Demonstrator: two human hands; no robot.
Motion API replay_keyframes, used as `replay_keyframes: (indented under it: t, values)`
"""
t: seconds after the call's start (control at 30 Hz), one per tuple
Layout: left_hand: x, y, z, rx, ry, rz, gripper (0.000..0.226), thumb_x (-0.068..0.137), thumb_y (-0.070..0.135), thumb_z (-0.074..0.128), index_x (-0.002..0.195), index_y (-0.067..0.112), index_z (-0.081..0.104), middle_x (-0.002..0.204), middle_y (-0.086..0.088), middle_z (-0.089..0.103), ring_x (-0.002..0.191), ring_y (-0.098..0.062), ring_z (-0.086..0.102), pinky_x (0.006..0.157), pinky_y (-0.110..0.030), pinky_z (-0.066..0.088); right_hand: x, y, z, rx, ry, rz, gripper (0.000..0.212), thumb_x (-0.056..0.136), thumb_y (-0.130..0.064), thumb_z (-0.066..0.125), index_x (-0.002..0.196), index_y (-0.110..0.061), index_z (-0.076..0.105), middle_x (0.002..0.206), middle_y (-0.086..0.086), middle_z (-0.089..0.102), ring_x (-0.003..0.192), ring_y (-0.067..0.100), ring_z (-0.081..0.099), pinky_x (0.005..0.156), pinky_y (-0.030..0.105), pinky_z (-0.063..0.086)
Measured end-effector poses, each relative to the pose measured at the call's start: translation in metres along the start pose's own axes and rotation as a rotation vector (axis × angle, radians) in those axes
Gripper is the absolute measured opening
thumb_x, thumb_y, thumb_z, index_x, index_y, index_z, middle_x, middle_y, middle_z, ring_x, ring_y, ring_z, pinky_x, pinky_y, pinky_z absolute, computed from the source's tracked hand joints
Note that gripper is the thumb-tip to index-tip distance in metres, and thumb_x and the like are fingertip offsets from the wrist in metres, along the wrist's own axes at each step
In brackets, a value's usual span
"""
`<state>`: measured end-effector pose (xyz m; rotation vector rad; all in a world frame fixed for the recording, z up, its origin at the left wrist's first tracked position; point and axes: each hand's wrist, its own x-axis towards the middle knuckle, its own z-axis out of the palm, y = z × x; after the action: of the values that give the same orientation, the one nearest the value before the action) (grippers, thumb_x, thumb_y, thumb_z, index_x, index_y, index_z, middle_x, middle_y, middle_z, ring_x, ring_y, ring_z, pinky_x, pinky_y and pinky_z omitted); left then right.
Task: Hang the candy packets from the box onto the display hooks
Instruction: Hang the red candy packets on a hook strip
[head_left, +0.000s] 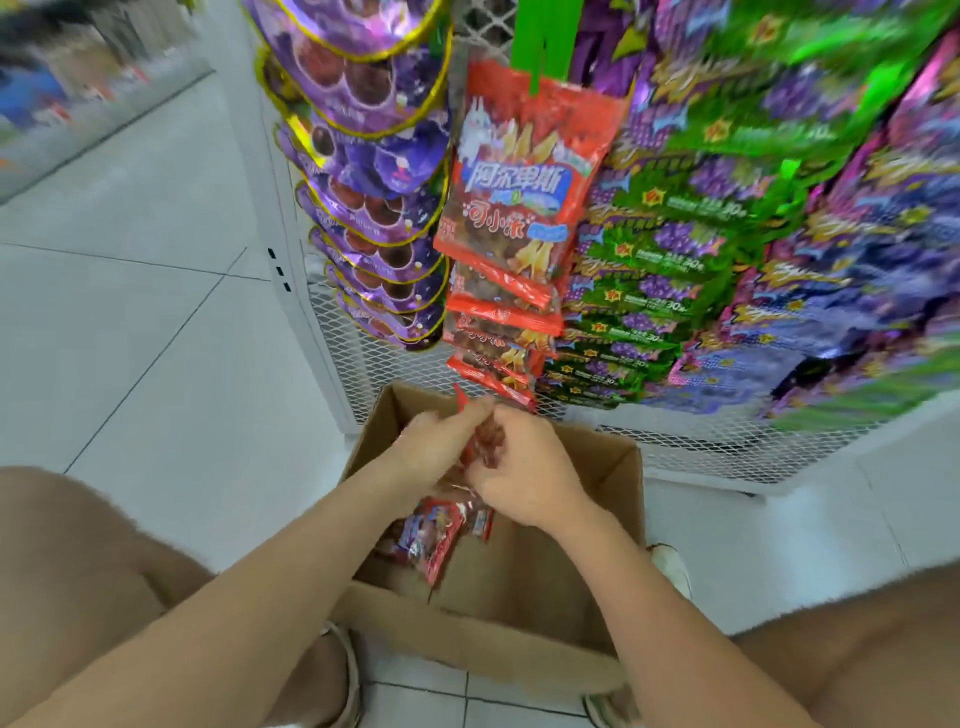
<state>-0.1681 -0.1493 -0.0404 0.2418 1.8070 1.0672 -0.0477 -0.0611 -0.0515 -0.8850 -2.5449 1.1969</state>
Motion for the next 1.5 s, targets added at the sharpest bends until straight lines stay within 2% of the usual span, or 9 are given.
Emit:
replay_keyframes:
  t: [0.17, 0.43, 0.57, 0.67, 0.8, 0.97, 1.07, 1.3, 1.5]
  values:
    - [-0.04, 0.03, -0.006, -0.162, 0.004, 0.164, 0.03, 0.105, 0.034, 0.064, 0.114, 0.007, 0.074, 0.105, -0.022, 0.078, 0.084, -0.026, 0.074, 0.075, -0.041, 0.063, -0.027, -0.057, -0.053, 0.018, -0.043, -0.138, 0.026, 0.081, -0.05, 0.076, 0.082, -0.025, 0.076, 0.072, 0.0, 0.071, 0.064, 0.016, 0.063, 0.063, 0.037, 0.054]
    - [-0.103, 0.08, -0.017, -0.196, -0.174, 0.423, 0.025, 0.11, 0.024, 0.057, 0.12, 0.007, 0.072, 0.112, -0.012, 0.081, 0.101, -0.032, 0.079, 0.082, -0.043, 0.066, -0.028, -0.076, -0.124, 0.12, 0.465, -0.027, 0.022, 0.095, -0.04, 0.074, 0.08, -0.024, 0.071, 0.067, -0.008, 0.068, 0.062, 0.005, 0.062, 0.065, 0.028, 0.049]
    - [-0.121, 0.102, -0.032, -0.052, -0.265, 0.509, 0.025, 0.109, 0.023, 0.059, 0.125, 0.008, 0.071, 0.118, -0.012, 0.08, 0.107, -0.032, 0.078, 0.089, -0.045, 0.064, -0.033, -0.085, -0.139, 0.191, 0.251, 0.205, 0.032, 0.096, -0.053, 0.068, 0.115, -0.027, 0.065, 0.094, -0.008, 0.074, 0.087, 0.007, 0.07, 0.078, 0.029, 0.051]
    - [-0.124, 0.112, -0.041, 0.029, -0.251, 0.577, 0.021, 0.106, 0.019, 0.064, 0.124, 0.013, 0.073, 0.118, -0.01, 0.08, 0.105, -0.027, 0.078, 0.078, -0.034, 0.062, -0.041, -0.09, -0.143, 0.489, 0.005, 0.23, 0.031, 0.1, -0.049, 0.067, 0.11, -0.021, 0.076, 0.104, -0.002, 0.08, 0.096, 0.014, 0.076, 0.091, 0.038, 0.055]
    - [-0.125, 0.12, -0.041, -0.026, -0.217, 0.645, 0.023, 0.103, 0.023, 0.067, 0.12, 0.011, 0.076, 0.115, -0.012, 0.08, 0.107, -0.027, 0.078, 0.089, -0.039, 0.064, -0.045, -0.099, -0.142, 0.463, 0.2, 0.003, 0.022, 0.102, -0.034, 0.069, 0.097, -0.015, 0.078, 0.098, 0.018, 0.077, 0.095, 0.038, 0.074, 0.091, 0.062, 0.057]
    - [-0.13, 0.128, -0.032, -0.166, -0.099, 0.719, 0.023, 0.104, 0.024, 0.064, 0.112, 0.006, 0.077, 0.105, -0.016, 0.081, 0.095, -0.03, 0.078, 0.081, -0.044, 0.064, -0.048, -0.121, -0.138, 0.732, 0.386, -0.076, 0.015, 0.098, -0.025, 0.072, 0.107, -0.015, 0.081, 0.096, 0.001, 0.082, 0.093, 0.02, 0.079, 0.089, 0.048, 0.064]
    - [-0.135, 0.136, -0.026, -0.194, 0.011, 0.829, 0.017, 0.102, 0.024, 0.067, 0.103, 0.014, 0.081, 0.101, -0.014, 0.082, 0.096, -0.036, 0.079, 0.09, -0.062, 0.061, -0.043, -0.131, -0.143, 0.628, 0.468, -0.215, 0.01, 0.098, -0.023, 0.073, 0.103, -0.019, 0.081, 0.096, -0.004, 0.082, 0.094, 0.017, 0.078, 0.089, 0.045, 0.063]
    - [-0.129, 0.195, -0.023, 0.131, 0.346, 1.224, 0.03, 0.103, 0.023, 0.068, 0.133, 0.027, 0.066, 0.125, 0.022, 0.071, 0.119, 0.004, 0.066, 0.105, -0.034, 0.055, -0.011, -0.15, -0.175, 0.283, 0.749, -0.39, 0.01, 0.102, -0.03, 0.069, 0.096, -0.024, 0.075, 0.074, -0.009, 0.07, 0.06, 0.007, 0.056, 0.057, 0.029, 0.045]
    - [-0.106, 0.234, -0.007, 0.104, 0.284, 1.224, 0.04, 0.109, 0.019, 0.045, 0.148, 0.027, 0.047, 0.14, 0.026, 0.06, 0.129, 0.002, 0.057, 0.115, -0.039, 0.046, 0.021, -0.169, -0.209, -0.111, 0.855, -0.453, 0.018, 0.105, -0.032, 0.064, 0.098, -0.015, 0.066, 0.087, -0.003, 0.069, 0.076, 0.019, 0.06, 0.07, 0.038, 0.041]
